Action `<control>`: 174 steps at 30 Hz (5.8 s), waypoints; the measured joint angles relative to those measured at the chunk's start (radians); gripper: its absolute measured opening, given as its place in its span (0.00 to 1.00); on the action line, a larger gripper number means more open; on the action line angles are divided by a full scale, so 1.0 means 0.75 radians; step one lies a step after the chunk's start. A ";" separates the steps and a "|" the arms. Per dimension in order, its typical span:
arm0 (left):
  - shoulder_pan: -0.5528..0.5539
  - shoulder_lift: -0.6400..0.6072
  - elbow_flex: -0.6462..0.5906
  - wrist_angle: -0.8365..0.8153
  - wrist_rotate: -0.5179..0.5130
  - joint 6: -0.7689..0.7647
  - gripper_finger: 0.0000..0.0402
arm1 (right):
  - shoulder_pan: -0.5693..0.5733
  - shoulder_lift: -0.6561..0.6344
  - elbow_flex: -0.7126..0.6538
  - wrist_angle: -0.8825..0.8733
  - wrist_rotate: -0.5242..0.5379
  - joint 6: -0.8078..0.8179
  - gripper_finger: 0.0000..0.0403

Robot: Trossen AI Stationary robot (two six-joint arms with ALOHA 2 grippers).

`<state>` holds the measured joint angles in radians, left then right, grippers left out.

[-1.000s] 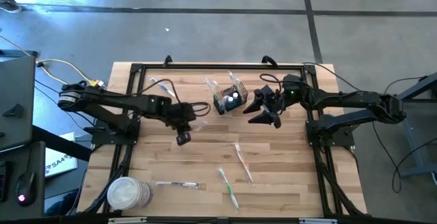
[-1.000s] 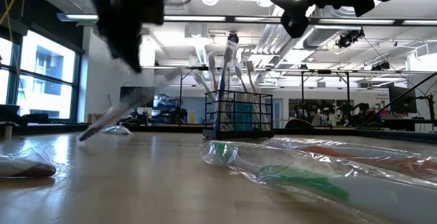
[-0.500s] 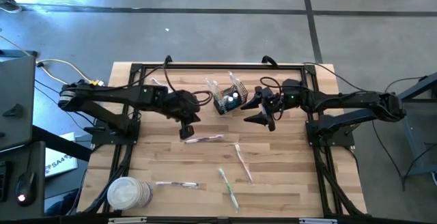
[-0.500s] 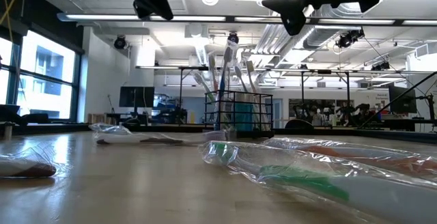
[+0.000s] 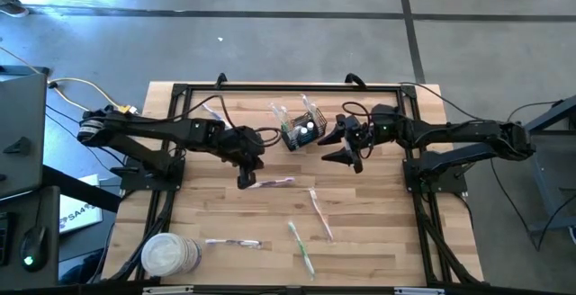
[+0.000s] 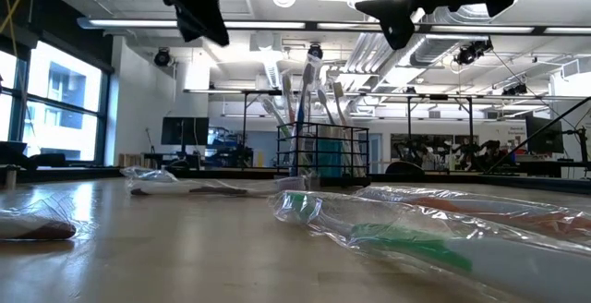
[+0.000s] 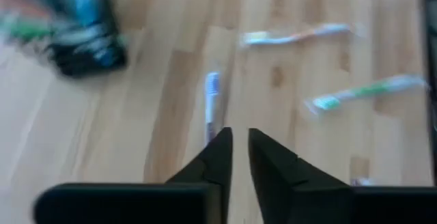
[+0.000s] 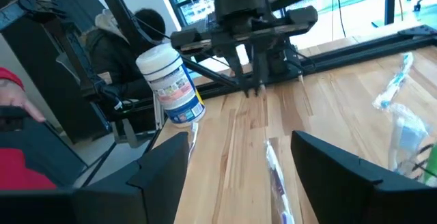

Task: Pick & Place toothbrushing station
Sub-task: Put the top purple toothbrush into the mesh organizer

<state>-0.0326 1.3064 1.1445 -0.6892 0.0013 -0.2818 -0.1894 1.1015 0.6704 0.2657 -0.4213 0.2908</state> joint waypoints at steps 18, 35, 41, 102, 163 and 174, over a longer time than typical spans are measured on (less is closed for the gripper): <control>-0.001 0.031 -0.273 0.124 -0.115 0.096 0.59 | 0.000 0.001 -0.001 -0.129 -0.001 0.072 0.62; 0.000 0.256 -0.292 0.272 -0.041 -0.011 0.60 | 0.001 0.001 -0.001 -0.144 -0.036 0.136 0.62; 0.000 0.346 -0.292 0.356 0.044 0.064 0.60 | 0.001 0.001 -0.001 -0.141 -0.035 0.140 0.62; 0.034 0.471 0.313 -0.429 0.060 0.064 0.02 | 0.001 0.000 -0.001 -0.139 -0.097 0.189 0.62; 0.140 0.420 1.065 0.043 0.369 0.357 0.02 | 0.313 -0.023 0.399 0.214 0.629 -0.344 0.62; 0.140 0.420 1.054 0.057 0.368 0.355 0.02 | 0.312 -0.017 0.399 0.199 0.621 -0.359 0.48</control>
<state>0.0727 1.6215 1.9350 -0.6464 0.2771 -0.0158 0.0448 1.0885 0.9695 0.4146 0.0447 0.0216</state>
